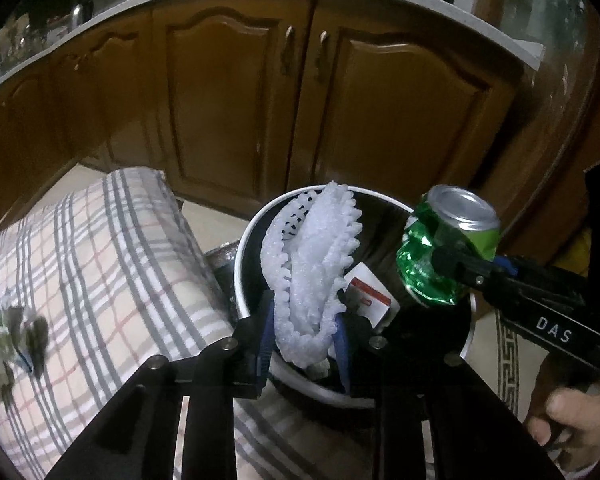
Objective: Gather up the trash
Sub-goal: 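Carry the mesh sleeve and green can over the white bowl and open both tools, then move both open tools back over the crumpled papers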
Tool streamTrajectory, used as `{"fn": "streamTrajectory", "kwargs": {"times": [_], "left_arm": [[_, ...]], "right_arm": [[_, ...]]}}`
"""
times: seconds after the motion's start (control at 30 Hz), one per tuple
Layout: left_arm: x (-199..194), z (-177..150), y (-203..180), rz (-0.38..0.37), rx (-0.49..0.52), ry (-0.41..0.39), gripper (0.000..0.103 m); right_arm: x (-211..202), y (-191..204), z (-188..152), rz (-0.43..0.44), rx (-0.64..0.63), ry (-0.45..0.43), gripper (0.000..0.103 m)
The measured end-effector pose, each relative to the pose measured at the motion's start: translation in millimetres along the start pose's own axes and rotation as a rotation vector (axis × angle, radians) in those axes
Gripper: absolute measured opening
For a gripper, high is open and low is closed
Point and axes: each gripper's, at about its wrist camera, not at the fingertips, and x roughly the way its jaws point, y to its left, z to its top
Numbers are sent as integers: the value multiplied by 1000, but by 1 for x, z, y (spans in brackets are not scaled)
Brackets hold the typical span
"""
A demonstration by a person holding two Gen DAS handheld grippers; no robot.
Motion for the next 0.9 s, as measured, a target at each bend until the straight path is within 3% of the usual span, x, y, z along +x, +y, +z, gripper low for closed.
{"fn": "streamTrajectory", "kwargs": {"times": [0.17, 0.27, 0.47, 0.73, 0.9], "left_arm": [[-2, 1, 0, -4, 4, -13, 49], [-4, -3, 5, -5, -5, -6, 49], [-17, -13, 10, -16, -26, -25, 53], [-49, -49, 34, -8, -99, -44, 54], [-70, -81, 57, 17, -173, -39, 55]], "right_arm": [[3, -7, 3, 11, 22, 10, 32], [1, -8, 0, 18, 34, 1, 44], [-8, -6, -4, 26, 55, -19, 46], [-26, 13, -15, 60, 60, -57, 59], [-30, 41, -26, 99, 46, -73, 85]]}}
